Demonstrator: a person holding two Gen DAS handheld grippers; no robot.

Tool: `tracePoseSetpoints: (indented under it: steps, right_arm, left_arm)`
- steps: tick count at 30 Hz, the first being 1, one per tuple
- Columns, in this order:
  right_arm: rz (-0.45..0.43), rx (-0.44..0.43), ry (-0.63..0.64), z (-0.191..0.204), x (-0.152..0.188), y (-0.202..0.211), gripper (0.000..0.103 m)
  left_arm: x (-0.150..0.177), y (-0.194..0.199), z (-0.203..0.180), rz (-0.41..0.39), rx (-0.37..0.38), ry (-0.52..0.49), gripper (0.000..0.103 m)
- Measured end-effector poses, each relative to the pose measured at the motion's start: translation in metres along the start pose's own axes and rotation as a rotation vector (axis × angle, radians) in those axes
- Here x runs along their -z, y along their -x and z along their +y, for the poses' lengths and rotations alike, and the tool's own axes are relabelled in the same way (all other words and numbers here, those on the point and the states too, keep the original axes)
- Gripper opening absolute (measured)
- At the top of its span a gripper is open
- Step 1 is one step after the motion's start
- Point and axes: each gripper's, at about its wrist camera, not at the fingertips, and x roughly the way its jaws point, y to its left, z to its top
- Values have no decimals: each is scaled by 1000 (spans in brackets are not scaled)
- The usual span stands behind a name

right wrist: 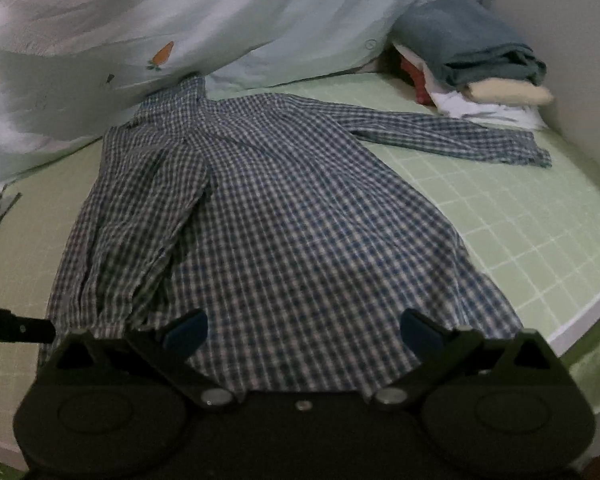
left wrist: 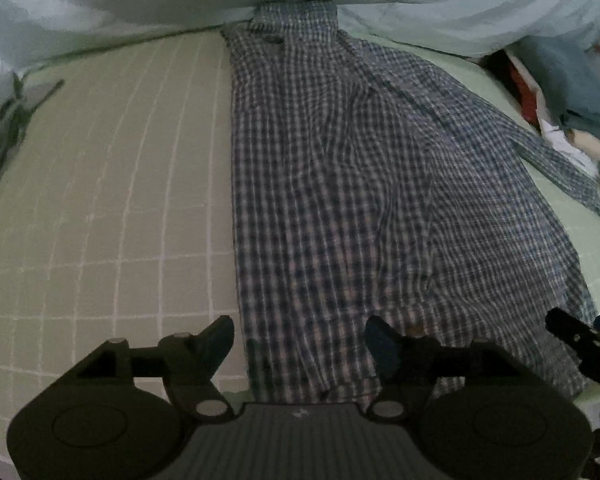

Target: Fold clothes

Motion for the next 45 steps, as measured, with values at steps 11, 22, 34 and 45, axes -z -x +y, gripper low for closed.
tracePoseSetpoints:
  steps: [11, 22, 34, 45]
  right_arm:
    - [-3, -67, -23, -66, -21, -34, 103]
    - [-42, -62, -158, -221, -89, -83, 103]
    - [25, 89, -203, -324, -159, -181, 103]
    - [74, 140, -164, -327, -182, -228, 100]
  left_arm:
    - [-17, 12, -72, -120, -89, -19, 82]
    - [-28, -4, -167, -140, -171, 87, 82]
    - [-23, -1, -180, -79, -303, 194, 82]
    - [-12, 10, -162, -58, -371, 304, 84]
